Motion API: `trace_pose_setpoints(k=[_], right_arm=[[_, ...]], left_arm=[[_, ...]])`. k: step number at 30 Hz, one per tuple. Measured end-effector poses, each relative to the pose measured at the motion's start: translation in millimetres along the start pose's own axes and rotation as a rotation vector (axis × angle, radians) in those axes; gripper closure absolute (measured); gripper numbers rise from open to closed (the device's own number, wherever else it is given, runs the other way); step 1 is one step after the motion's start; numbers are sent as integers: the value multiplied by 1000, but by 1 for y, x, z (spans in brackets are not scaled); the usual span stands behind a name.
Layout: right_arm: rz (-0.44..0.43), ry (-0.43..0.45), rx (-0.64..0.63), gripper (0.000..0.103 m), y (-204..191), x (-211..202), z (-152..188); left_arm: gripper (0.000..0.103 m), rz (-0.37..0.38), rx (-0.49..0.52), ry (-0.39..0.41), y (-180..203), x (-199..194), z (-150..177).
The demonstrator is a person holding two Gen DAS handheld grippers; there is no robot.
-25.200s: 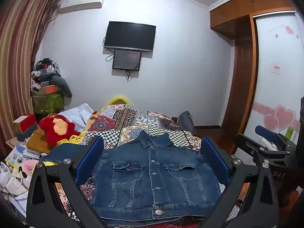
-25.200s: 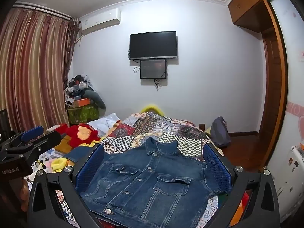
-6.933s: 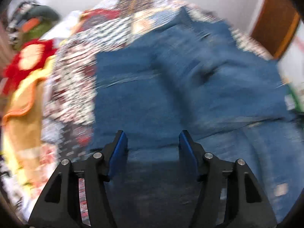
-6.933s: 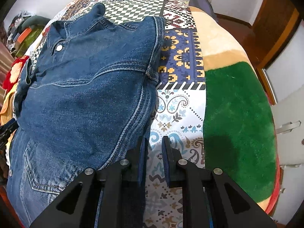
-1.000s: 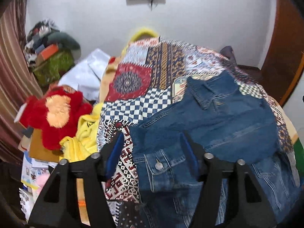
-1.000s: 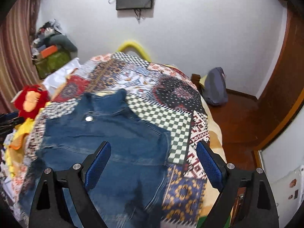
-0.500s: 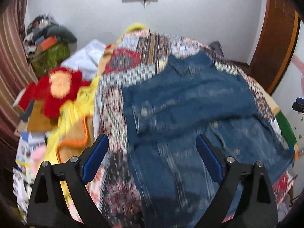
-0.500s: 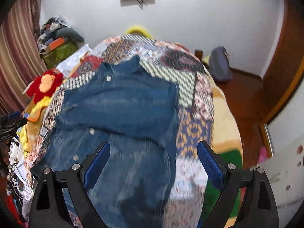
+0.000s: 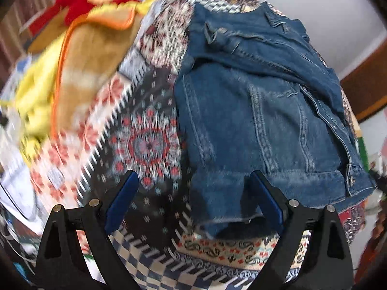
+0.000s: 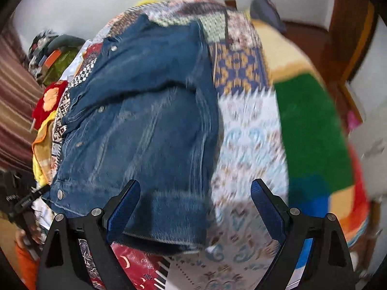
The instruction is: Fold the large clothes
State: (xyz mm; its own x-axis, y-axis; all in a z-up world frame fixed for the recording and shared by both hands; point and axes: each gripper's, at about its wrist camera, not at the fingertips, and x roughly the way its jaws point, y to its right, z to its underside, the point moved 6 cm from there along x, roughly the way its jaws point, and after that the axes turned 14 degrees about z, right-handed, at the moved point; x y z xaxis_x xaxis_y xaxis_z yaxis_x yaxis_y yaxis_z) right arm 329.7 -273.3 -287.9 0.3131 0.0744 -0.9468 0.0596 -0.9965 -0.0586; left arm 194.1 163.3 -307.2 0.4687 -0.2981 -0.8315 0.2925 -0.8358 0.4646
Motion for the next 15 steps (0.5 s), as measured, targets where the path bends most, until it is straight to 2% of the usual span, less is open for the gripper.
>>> trace_pose_setpoints(k=[2,5,8,10,11,12,14,15], right_arm=[[-48,-20,27,12,-2,7,9],[-48,22,28,16,-6,4,13],[-73,30,9,31,-14,1,15],[-88,30,-12,44,-20,1,17],[-82,40,-21,45,-22,0,17],[-77,53,-30,52,-24,-1,16],[-64,83,-56,59,-28,-4,14],[-59,95,-68,67,-30,-5,13]], left_arm=[[10,38,-49,-4,-4,2,6],[11,107,-112,-21,-6,9,13],[26,158,-131,-25,-4,13,16],[44,190,-122,-28,2,11,18],[49,209,-117,-29,5,10,18],[54,217,-111,-28,8,10,18],[61,189,-85,-9,12,7,17],[66,173,-74,-1,14,6,15]])
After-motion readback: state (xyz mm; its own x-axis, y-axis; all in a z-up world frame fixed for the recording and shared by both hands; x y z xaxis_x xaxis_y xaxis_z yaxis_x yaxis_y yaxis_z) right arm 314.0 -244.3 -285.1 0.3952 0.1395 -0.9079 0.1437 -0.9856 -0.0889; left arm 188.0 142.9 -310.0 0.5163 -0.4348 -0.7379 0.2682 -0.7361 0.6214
